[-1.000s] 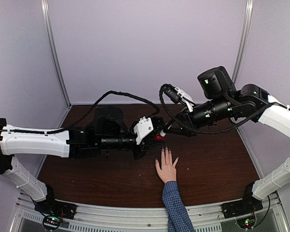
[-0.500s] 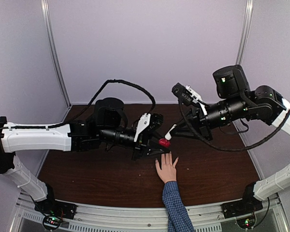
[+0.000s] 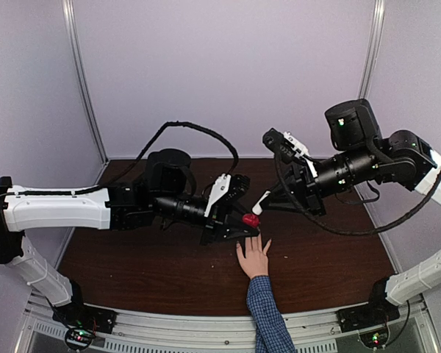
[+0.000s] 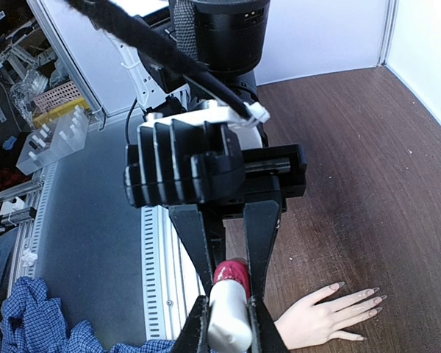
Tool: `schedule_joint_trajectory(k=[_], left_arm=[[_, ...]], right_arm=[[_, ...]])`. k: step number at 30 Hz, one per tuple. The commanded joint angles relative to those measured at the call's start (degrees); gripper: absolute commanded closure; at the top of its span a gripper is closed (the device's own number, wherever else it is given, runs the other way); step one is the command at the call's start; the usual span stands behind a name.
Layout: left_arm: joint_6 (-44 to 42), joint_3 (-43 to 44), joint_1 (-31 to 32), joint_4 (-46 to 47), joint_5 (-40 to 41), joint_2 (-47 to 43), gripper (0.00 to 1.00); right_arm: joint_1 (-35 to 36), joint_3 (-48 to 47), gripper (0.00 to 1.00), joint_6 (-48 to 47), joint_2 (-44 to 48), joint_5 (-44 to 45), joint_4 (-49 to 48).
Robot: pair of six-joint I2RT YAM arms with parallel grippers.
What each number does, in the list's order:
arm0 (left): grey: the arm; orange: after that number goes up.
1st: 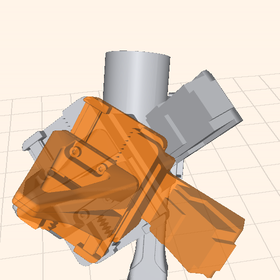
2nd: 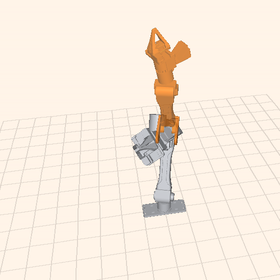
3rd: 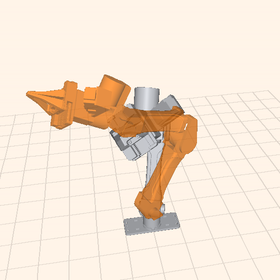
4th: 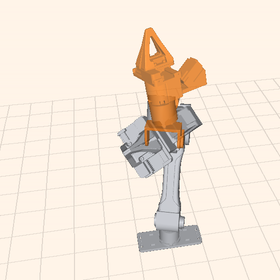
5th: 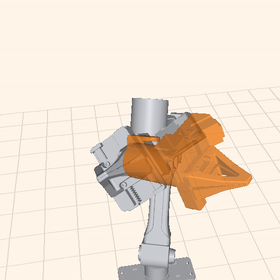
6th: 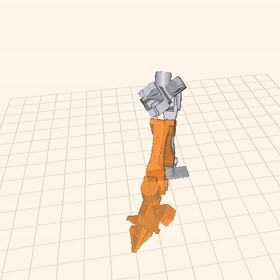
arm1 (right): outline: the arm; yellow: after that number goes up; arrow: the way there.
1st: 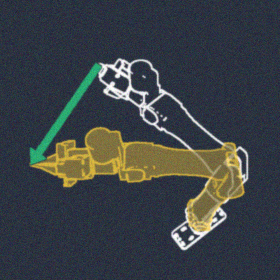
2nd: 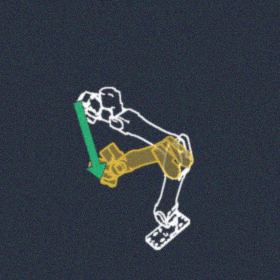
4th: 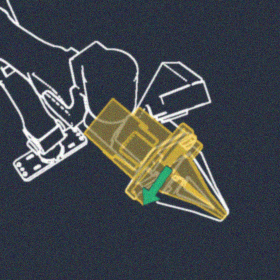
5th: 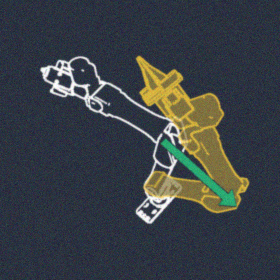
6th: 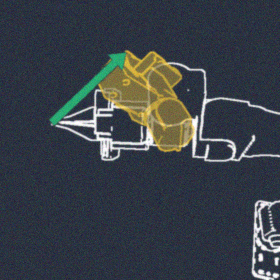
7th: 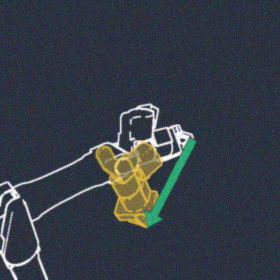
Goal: Paint the nails
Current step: Unscrew the nail polish bottle cap from the nail polish bottle, then remove the excess polish from the bottle rim.
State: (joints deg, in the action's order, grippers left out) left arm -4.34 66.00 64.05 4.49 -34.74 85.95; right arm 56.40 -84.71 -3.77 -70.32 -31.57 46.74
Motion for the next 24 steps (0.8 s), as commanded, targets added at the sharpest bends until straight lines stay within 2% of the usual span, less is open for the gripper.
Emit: schedule_joint_trajectory(k=[1, 24], left_arm=[[0.1, 1.4, 0.5, 0.8, -2.6, 0.9, 1.00], [0.7, 1.3, 0.0, 1.0, -2.3, 1.0, 1.00]], right_arm=[[-0.2, 0.1, 1.00, -1.3, 1.7, 2.1, -2.5], [-0.2, 0.0, 1.00, -2.9, 2.5, 5.8, 0.3]])
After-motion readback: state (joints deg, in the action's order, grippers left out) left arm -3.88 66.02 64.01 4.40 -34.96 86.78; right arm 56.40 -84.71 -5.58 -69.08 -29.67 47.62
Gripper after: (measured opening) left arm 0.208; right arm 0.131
